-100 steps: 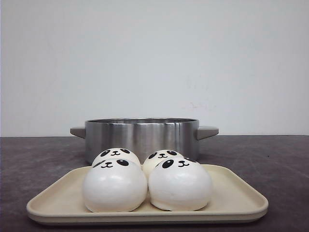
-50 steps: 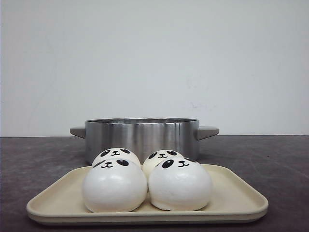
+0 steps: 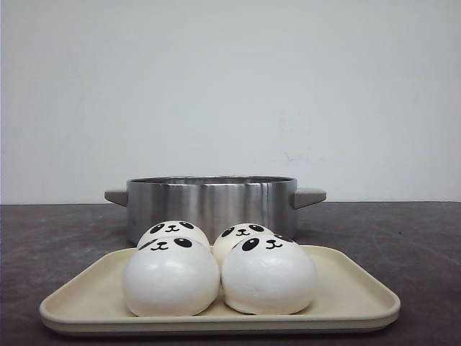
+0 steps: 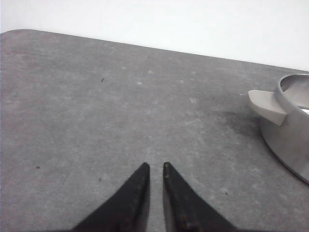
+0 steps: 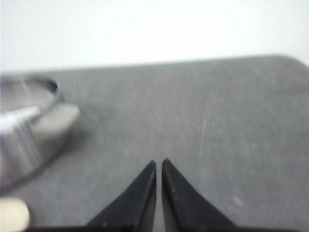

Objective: Steam buns

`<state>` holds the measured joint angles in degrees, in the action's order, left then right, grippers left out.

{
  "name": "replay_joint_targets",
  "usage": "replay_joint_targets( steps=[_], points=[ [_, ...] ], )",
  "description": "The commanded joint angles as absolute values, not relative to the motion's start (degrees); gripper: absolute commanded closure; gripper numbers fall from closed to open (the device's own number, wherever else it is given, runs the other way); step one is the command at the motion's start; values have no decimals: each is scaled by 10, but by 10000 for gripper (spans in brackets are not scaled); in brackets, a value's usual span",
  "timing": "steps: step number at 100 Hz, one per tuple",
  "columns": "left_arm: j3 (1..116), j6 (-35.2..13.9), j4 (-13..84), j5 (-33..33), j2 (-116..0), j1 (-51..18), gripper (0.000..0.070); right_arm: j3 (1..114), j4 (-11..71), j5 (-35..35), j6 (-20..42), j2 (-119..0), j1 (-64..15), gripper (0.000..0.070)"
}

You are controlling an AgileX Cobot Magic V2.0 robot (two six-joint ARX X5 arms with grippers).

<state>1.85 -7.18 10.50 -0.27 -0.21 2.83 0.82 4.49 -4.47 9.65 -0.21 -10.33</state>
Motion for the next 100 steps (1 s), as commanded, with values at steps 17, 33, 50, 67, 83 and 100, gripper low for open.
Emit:
replay_joint_targets(
  steps=[17,33,50,67,83,100],
  points=[
    [25,-189,112,-10,-2,29,700,8,-53,-20,158,-2,-103,688],
    [77,-231,103,-122,-8,29,697,51,-27,58,164,-3,-104,694],
    [184,-182,131,-191,-66,28,697,178,86,56,157,-44,-103,694],
    [322,-182,169,-194,-178,25,697,345,161,73,98,-158,-104,694],
    [441,-138,218,-196,-277,15,693,490,243,84,73,-260,-104,691],
    [494,-119,231,-196,-319,3,278,564,288,129,61,-317,-104,42]
  ],
)
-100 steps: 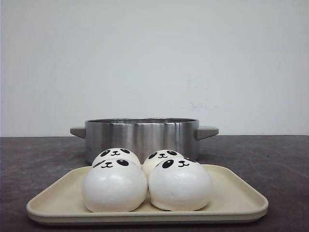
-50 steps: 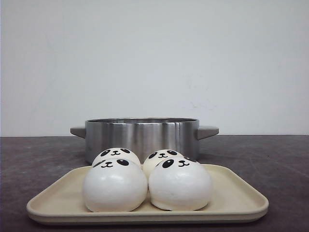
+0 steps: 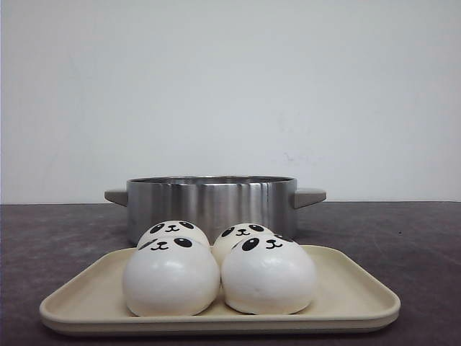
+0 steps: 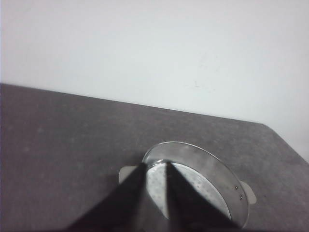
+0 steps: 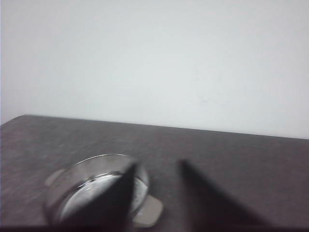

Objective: Steam buns

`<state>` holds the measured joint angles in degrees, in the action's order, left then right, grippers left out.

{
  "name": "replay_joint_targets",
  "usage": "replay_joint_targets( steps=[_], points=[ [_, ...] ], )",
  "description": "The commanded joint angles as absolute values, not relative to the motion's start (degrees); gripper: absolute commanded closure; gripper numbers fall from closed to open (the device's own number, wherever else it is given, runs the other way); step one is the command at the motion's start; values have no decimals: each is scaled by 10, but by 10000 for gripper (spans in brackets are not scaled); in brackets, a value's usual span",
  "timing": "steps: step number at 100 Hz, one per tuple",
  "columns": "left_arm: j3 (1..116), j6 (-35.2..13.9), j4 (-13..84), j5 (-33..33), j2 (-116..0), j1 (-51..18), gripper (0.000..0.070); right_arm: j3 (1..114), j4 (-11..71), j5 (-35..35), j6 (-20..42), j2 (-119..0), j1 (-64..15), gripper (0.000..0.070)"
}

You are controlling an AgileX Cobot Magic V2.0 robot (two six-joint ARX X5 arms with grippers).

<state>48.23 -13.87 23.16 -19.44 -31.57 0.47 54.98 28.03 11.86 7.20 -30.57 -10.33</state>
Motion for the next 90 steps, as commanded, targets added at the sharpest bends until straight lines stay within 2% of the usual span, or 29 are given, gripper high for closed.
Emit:
replay_joint_targets(
  steps=[1,6,12,24,36,45,55,72,80,90],
  points=[
    [494,-119,230,-196,-319,3,251,565,289,132,63,-319,-104,12],
    [494,-119,232,-196,-319,3,149,568,289,148,72,-324,-104,0],
    [494,-125,250,-196,-319,3,101,568,289,170,82,-330,-104,0],
    [494,-117,289,-196,-318,-12,102,569,295,163,71,-354,-105,0],
    [494,-48,322,-190,-320,-38,102,587,316,157,71,-410,-130,0],
    [494,-13,348,-166,-323,-59,102,618,345,121,72,-468,-179,0],
    [494,-10,364,-146,-326,-76,103,658,381,82,95,-539,-252,0],
    [494,-10,365,-145,-325,-102,103,715,465,76,204,-676,-333,16],
    [494,-11,366,-145,-325,-118,103,732,512,75,218,-738,-354,16],
    [494,-11,373,-145,-325,-139,103,733,523,74,223,-806,-382,17]
  ],
)
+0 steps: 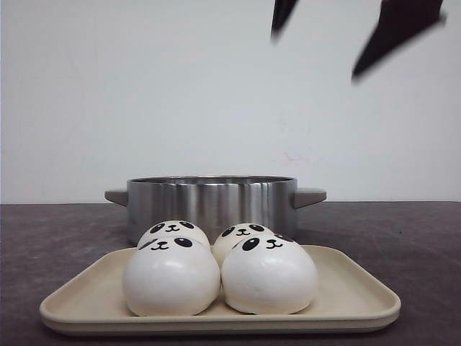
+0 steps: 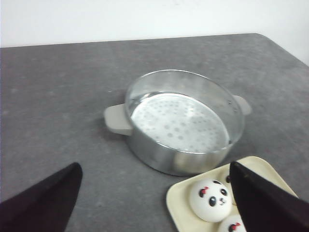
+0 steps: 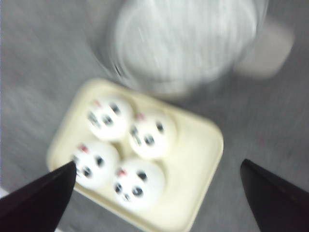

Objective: Steam buns
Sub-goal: 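Lower the right gripper and grasp the back panda bun nearest it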

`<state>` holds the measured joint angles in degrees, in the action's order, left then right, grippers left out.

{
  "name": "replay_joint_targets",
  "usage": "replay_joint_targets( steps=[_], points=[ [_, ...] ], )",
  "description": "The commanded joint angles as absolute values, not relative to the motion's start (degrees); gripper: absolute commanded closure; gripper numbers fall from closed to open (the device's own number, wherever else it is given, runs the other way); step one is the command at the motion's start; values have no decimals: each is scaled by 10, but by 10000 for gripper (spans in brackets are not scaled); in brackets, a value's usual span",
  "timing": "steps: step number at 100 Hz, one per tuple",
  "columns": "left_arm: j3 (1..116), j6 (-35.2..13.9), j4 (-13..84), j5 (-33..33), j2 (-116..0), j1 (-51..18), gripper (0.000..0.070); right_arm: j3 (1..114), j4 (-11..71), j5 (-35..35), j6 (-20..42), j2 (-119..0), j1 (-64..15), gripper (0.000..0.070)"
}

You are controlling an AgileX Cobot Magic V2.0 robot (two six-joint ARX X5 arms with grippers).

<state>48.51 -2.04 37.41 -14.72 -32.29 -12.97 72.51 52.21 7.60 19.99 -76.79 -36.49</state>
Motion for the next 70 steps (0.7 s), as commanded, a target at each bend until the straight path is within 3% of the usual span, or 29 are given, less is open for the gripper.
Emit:
replay_joint_targets(
  steps=[1,22,36,70],
  points=[
    [494,-11,373,-145,-325,-140,103,733,523,74,223,-813,-383,17],
    [494,-11,382,-145,-326,-173,104,733,477,75,228,-921,-405,21],
    [494,-11,382,-145,-326,-186,104,733,435,76,236,-975,-405,88],
    [494,-11,381,-145,-326,-203,104,733,418,92,239,-1052,-405,89]
  ],
)
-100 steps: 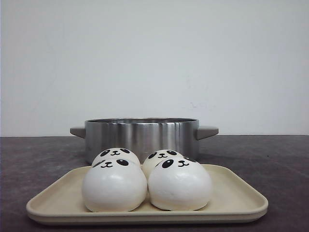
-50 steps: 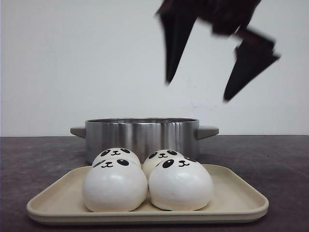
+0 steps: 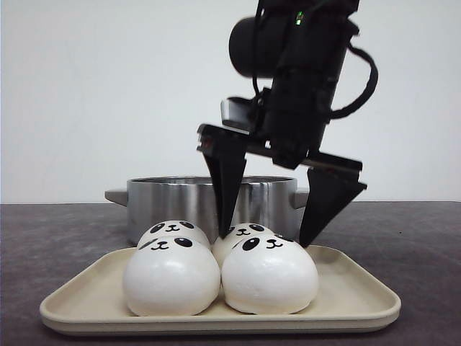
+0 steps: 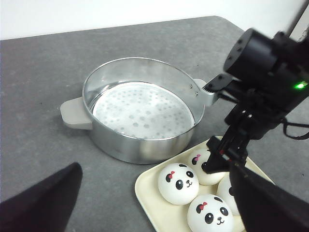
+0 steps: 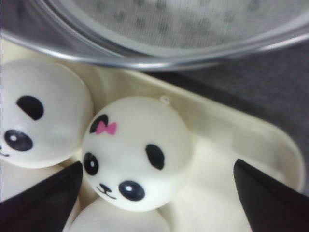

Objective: Steam buns
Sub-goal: 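Lower the right gripper and grasp the back panda bun nearest it, then lift the bun with the right gripper, release it into the steel pot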

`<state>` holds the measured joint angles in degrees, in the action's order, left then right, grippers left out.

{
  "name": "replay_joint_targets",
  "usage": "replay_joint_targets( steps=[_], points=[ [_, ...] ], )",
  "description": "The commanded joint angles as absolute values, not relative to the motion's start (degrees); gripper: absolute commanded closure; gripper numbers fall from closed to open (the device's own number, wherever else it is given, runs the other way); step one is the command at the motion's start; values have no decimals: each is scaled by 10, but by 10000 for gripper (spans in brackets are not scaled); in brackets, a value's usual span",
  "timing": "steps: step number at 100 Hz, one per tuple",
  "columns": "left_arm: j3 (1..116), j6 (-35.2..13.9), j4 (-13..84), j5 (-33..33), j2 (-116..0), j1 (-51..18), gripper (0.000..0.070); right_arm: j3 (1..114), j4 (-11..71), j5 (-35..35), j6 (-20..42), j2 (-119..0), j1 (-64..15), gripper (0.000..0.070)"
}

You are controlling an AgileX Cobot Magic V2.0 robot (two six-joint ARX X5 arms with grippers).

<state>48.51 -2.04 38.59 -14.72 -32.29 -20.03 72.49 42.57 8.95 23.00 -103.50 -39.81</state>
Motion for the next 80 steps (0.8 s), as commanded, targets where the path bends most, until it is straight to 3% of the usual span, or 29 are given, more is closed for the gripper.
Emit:
replay_joint_targets(
  steps=[1,14,30,36,44,80],
  points=[
    [494,-11,382,-145,-326,-203,104,733,417,92,239,-1053,-406,89],
    [494,-11,381,-145,-326,-203,104,733,405,90,253,-1072,-405,115],
    [494,-11,382,-144,-326,-203,104,733,402,90,259,-1084,-402,265],
    [494,-11,382,-144,-326,-203,104,733,400,89,259,-1086,-403,393],
    [494,-11,382,-144,-326,-203,104,733,395,91,252,-1086,-403,700],
    [494,-11,378,-144,-326,-203,104,796,463,123,222,-985,-438,688]
  ],
)
